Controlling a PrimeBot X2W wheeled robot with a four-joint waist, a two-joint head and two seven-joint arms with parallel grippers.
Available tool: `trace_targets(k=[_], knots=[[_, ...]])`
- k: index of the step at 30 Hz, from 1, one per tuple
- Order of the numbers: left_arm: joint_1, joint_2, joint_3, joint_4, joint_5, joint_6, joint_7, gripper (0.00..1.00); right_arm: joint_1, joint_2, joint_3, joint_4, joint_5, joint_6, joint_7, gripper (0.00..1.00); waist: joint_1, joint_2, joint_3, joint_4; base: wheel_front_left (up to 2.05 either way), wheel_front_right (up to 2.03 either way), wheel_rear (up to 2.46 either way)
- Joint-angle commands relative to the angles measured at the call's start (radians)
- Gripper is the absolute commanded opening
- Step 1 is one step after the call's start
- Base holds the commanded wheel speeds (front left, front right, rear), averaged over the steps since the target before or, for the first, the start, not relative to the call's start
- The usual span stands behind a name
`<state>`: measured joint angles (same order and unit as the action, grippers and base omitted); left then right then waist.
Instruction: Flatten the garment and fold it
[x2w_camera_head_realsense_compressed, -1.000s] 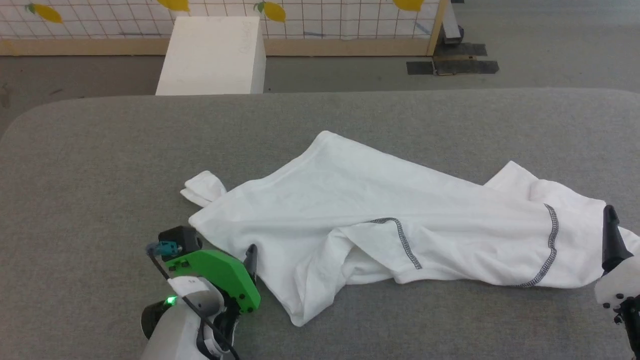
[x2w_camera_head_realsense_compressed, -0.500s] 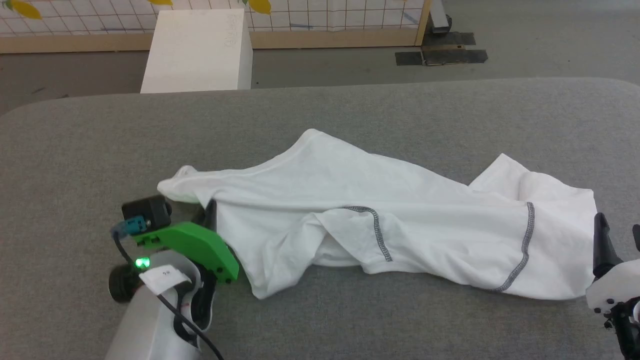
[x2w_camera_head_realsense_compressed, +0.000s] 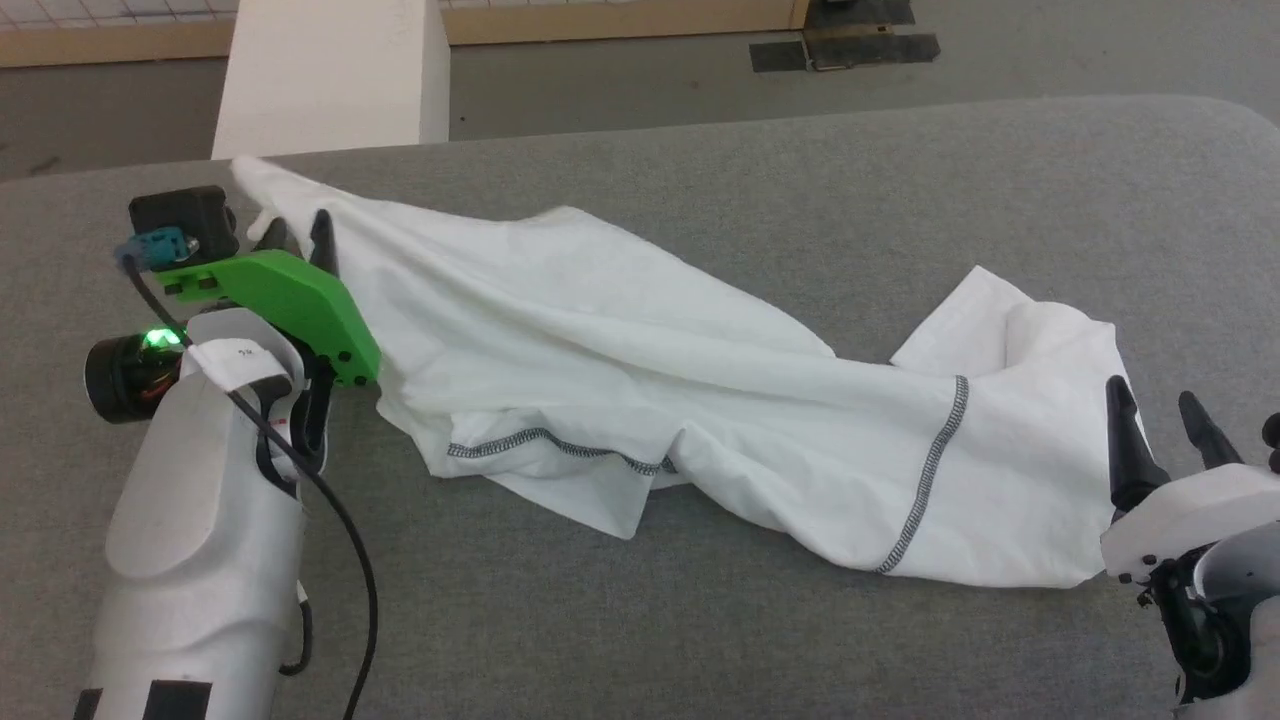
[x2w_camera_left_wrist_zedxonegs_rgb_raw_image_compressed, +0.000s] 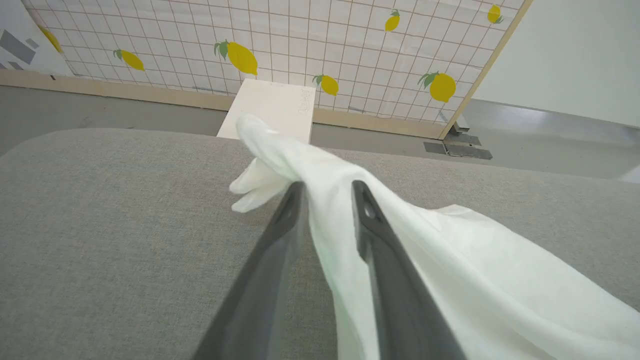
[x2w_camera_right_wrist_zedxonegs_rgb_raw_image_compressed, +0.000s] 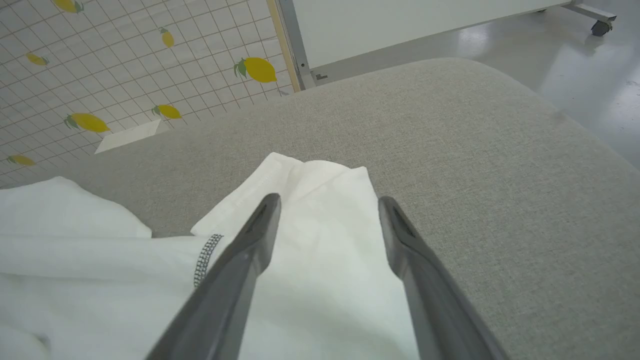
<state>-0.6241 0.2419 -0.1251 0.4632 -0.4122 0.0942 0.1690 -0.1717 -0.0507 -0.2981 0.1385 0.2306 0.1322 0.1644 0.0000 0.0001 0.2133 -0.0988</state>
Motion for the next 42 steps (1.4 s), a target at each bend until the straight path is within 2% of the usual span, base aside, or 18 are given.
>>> trace_targets(k=[1, 3, 7, 11, 17, 22, 27, 30, 33, 38, 39, 40, 41, 42], knots=[[-0.016, -0.003, 0.002, 0.019, -0.004, -0.007, -0.031, 1.0, -0.009, 0.0, 0.004, 0.01, 0.006, -0.002, -0.01, 1.0, 0.0, -0.0001, 0.014, -0.011, 0.0, 0.0, 0.0], [-0.018, -0.01, 0.008, 0.03, -0.008, -0.014, -0.082, 1.0, -0.004, 0.0, 0.002, 0.018, 0.006, -0.002, -0.016, 1.0, 0.0, -0.0001, 0.01, 0.001, 0.0, 0.0, 0.0], [0.024, -0.023, 0.047, -0.012, -0.025, -0.027, -0.261, 1.0, 0.01, 0.0, 0.011, 0.024, 0.008, -0.002, -0.026, 1.0, 0.0, -0.0001, -0.017, 0.032, 0.0, 0.0, 0.0], [0.166, -0.03, 0.051, -0.097, 0.0, -0.026, -0.394, 1.0, 0.035, 0.0, 0.032, 0.0, 0.011, -0.002, -0.02, 1.0, 0.0, -0.0001, -0.055, 0.08, 0.0, 0.0, 0.0], [0.411, -0.078, 0.069, -0.219, 0.014, 0.001, -0.427, 1.0, 0.063, 0.0, 0.101, -0.059, 0.007, -0.002, 0.036, 1.0, 0.0, -0.0001, -0.1, 0.144, 0.0, 0.0, 0.0], [0.553, -0.119, 0.076, -0.241, -0.01, -0.002, -0.43, 1.0, 0.056, 0.0, 0.24, -0.083, -0.019, -0.002, 0.141, 1.0, 0.0, -0.0001, -0.125, 0.185, 0.0, 0.0, 0.0], [0.598, -0.139, 0.091, -0.266, -0.016, -0.001, -0.43, 1.0, -0.017, -0.003, 0.458, -0.043, -0.01, -0.002, 0.34, 1.0, 0.0, -0.0001, -0.125, 0.206, 0.0, 0.0, 0.0], [0.6, -0.147, 0.088, -0.278, -0.01, -0.004, -0.431, 1.0, -0.084, -0.027, 0.54, 0.0, -0.035, -0.002, 0.42, 1.0, 0.0, -0.0001, -0.117, 0.221, 0.0, 0.0, 0.0], [0.593, -0.153, 0.082, -0.28, -0.008, -0.009, -0.431, 1.0, -0.129, -0.03, 0.553, 0.068, -0.073, -0.002, 0.474, 1.0, 0.0, -0.0001, -0.11, 0.24, 0.0, 0.0, 0.0], [0.579, -0.161, 0.068, -0.275, -0.006, -0.019, -0.431, 1.0, -0.17, -0.024, 0.565, 0.168, -0.116, -0.002, 0.469, 1.0, 0.0, -0.0001, -0.095, 0.258, 0.0, 0.0, 0.0], [0.577, -0.162, 0.068, -0.27, -0.006, -0.024, -0.431, 1.0, -0.173, -0.022, 0.57, 0.185, -0.11, -0.002, 0.461, 0.36, 0.0, -0.0001, -0.094, 0.259, 0.0, 0.0, 0.0], [0.575, -0.162, 0.068, -0.267, -0.007, -0.026, -0.431, 1.0, -0.175, -0.021, 0.579, 0.196, -0.104, -0.002, 0.454, 0.05, 0.0, -0.0001, -0.094, 0.26, 0.0, 0.0, 0.0], [0.574, -0.163, 0.069, -0.263, -0.007, -0.03, -0.431, 1.0, -0.171, -0.021, 0.59, 0.209, -0.086, -0.002, 0.455, 0.0, 0.0, -0.0001, -0.093, 0.259, 0.0, 0.0, 0.0], [0.573, -0.164, 0.069, -0.26, -0.009, -0.032, -0.431, 1.0, -0.166, -0.024, 0.6, 0.216, -0.07, -0.002, 0.462, 0.0, 0.0, -0.0001, -0.093, 0.259, 0.0, 0.0, 0.0]])
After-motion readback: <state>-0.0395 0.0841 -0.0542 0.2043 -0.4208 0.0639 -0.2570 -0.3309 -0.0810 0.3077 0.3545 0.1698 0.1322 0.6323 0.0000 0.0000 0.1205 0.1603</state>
